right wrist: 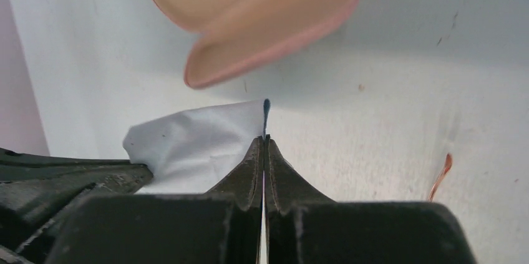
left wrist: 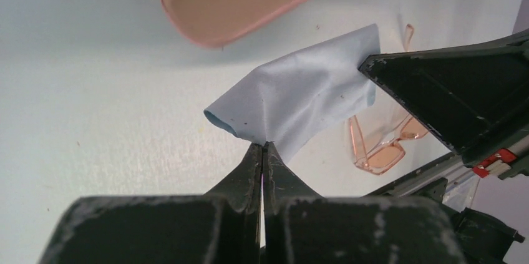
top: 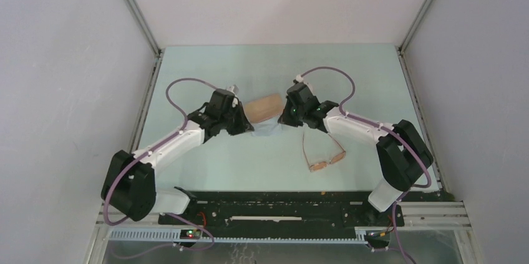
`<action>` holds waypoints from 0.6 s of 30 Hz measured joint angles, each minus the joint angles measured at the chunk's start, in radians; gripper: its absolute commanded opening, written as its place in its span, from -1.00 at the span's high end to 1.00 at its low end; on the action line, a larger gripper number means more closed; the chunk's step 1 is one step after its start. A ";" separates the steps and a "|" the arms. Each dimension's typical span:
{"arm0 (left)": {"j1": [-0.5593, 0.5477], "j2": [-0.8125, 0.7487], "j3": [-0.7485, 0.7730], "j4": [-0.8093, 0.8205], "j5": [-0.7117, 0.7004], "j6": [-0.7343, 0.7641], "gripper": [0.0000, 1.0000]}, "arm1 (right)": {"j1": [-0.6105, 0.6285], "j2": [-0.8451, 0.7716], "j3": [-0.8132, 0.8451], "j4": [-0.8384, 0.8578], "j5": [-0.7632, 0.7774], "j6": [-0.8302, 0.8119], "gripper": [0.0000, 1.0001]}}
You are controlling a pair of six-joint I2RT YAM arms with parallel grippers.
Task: Organize the sunglasses
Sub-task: Pick up the glasses cleaning cloth from the center of the board, then place the glasses cleaning cloth in the sunglasses case.
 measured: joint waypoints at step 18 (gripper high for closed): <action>0.041 0.285 0.241 -0.033 -0.011 0.029 1.00 | -0.127 0.220 0.307 -0.095 -0.053 -0.114 1.00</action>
